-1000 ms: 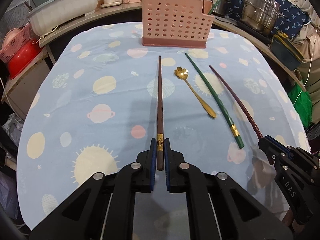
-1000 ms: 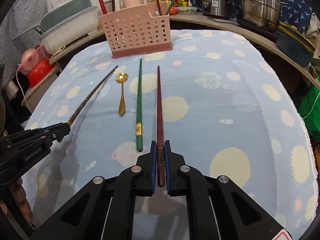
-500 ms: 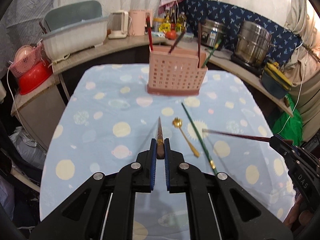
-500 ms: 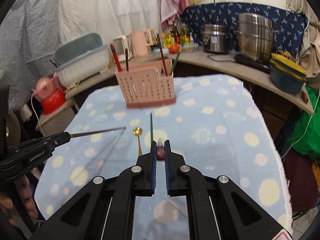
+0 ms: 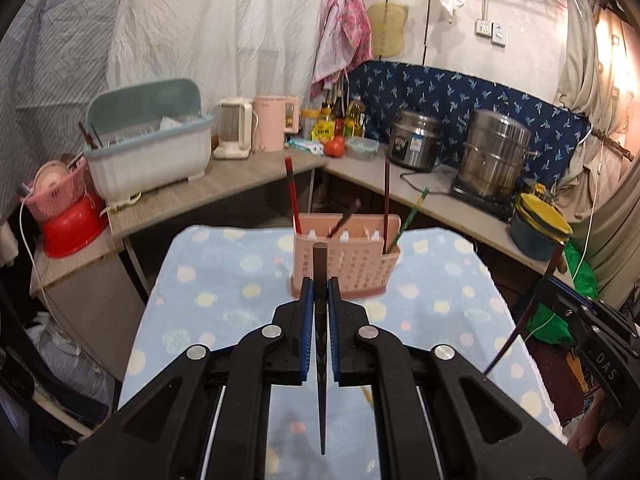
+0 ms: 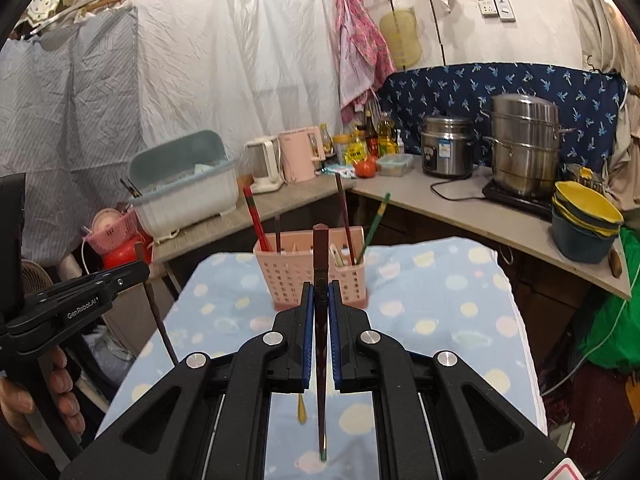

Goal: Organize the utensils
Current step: 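Lift both held chopsticks to the pink holder and lower them in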

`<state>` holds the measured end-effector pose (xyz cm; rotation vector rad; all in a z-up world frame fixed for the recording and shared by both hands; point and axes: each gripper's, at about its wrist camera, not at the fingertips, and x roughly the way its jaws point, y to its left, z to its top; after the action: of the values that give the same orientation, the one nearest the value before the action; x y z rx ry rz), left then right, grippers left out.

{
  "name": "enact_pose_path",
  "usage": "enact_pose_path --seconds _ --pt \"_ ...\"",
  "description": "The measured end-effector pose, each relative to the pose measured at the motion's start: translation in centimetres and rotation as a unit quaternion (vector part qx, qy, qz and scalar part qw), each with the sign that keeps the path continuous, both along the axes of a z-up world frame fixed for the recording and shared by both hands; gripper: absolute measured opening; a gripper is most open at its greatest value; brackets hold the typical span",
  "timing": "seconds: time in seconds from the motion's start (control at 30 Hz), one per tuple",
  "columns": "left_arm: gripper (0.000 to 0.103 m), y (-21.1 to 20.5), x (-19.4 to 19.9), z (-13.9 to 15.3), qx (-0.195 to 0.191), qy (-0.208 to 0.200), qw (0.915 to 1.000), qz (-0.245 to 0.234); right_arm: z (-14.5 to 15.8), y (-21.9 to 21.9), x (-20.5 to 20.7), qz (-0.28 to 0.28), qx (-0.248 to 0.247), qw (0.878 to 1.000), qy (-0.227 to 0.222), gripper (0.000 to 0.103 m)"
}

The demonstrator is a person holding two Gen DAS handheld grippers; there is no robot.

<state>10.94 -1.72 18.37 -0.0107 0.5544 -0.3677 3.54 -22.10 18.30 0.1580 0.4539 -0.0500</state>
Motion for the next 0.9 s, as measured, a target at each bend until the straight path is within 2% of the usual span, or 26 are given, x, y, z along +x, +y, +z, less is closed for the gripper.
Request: enact_pose_path --seconds 0.27,0.53,0.7,0.8,0.9 --pt "0.007 -1.3 5.2 6.4 -0.008 -0.056 0.9984 0.008 5.7 -0.2 5.5 0.01 -0.015 0.999 -0.05 0.007" --pt "0.007 -3.1 11.1 11.8 -0.017 -0.107 0.9939 0.019 10.1 -0.1 13.9 0.007 -0.03 0.996 -0.081 0.007" --pt "0.007 -4.8 15.0 11.9 -0.022 -0.117 0.9927 0.02 9.7 0.3 18.9 0.011 -0.021 0.997 -0.079 0.007" --pt "0.007 -5.5 17.1 10.7 -0.023 -0.118 0.9926 0.021 8.1 0.5 21.6 0.012 -0.025 0.997 -0.069 0.007" --pt "0.007 -5.9 19.2 8.7 -0.02 -0.098 0.9947 0.025 6.2 0.7 23.5 0.014 -0.024 0.998 -0.051 0.007"
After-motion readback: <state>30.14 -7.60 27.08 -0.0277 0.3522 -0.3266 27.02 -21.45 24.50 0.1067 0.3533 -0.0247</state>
